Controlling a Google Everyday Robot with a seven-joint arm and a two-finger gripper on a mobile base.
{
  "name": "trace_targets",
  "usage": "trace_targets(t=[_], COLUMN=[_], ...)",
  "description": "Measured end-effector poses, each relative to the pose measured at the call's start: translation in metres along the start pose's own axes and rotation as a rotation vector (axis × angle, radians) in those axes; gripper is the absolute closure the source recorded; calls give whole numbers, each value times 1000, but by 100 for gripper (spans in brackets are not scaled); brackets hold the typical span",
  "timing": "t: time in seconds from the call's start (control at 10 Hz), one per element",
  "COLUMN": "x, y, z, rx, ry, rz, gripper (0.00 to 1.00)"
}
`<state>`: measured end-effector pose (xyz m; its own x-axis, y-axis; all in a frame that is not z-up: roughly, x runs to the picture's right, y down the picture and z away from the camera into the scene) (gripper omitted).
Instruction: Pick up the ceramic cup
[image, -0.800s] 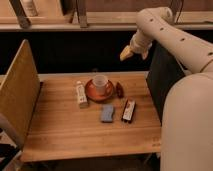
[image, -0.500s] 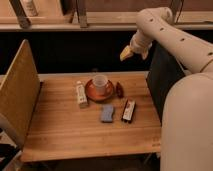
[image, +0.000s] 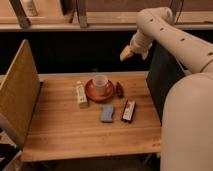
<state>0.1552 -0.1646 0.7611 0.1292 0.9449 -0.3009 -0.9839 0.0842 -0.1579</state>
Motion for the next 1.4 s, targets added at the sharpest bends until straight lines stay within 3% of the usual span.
trace_targets(t=[1.4], x=[0], y=[1], z=[-1], rx=[10], ry=[0], rz=[-11], gripper=[29])
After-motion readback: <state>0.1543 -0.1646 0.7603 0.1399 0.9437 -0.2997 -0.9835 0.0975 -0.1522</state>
